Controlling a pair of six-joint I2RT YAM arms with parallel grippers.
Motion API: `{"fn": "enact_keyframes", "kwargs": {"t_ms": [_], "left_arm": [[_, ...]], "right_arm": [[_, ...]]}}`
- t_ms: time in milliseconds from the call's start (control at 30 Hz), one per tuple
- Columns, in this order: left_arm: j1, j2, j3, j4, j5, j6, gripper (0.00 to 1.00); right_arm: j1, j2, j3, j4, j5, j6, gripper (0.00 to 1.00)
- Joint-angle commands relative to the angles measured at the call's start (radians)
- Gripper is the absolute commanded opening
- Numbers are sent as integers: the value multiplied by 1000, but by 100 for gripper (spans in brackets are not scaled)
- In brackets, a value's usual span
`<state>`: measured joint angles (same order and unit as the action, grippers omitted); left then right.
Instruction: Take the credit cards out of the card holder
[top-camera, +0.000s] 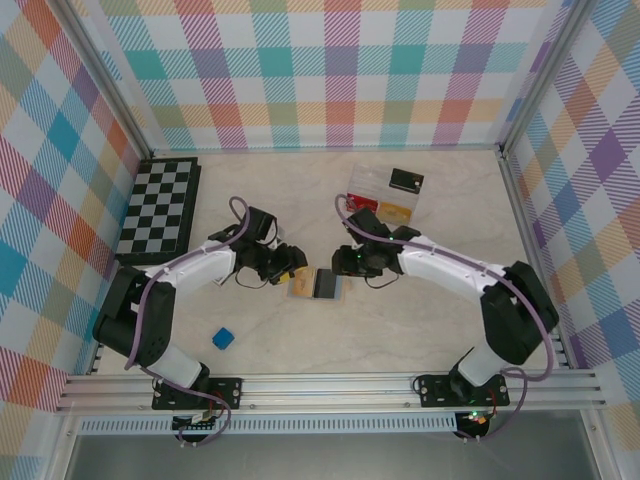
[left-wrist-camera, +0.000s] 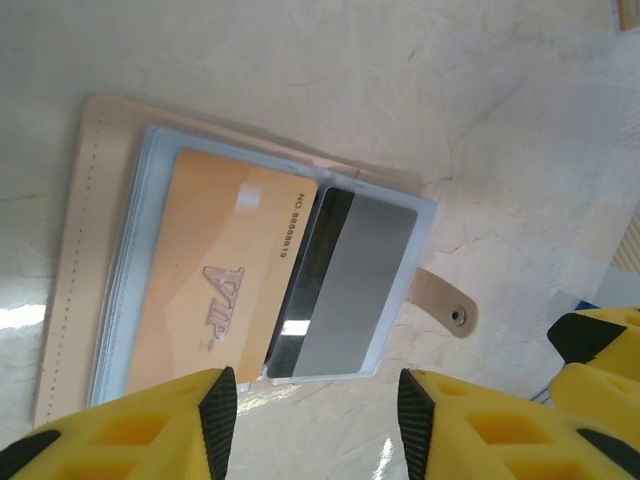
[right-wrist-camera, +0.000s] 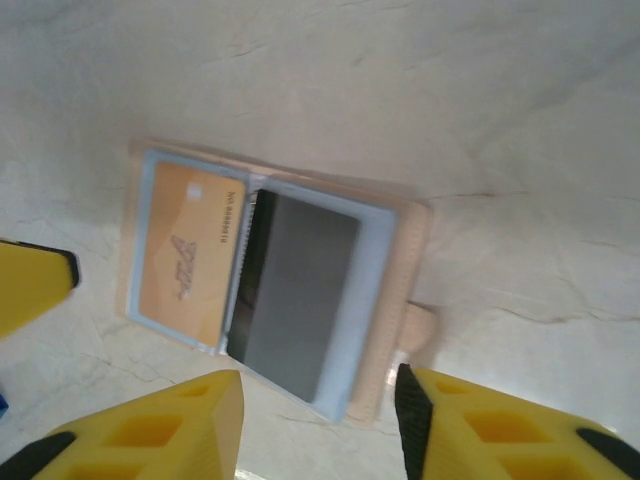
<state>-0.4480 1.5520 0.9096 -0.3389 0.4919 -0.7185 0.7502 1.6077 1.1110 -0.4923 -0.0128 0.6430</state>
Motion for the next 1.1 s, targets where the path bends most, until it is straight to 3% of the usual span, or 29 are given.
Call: {"fn": "enact_keyframes", "kwargs": {"t_ms": [0,400,1067], "left_arm": [[6,-17,-18,-16,8,-7,46],[-5,23,-15,23,55,-15,41],[-78,150,28,69,80,-28,27]], "right_arm": [[27,69,62,9,-41,29,40],[38,245,118,-59,-38,75,36],[32,316,83,-79,-25,72,37]]}}
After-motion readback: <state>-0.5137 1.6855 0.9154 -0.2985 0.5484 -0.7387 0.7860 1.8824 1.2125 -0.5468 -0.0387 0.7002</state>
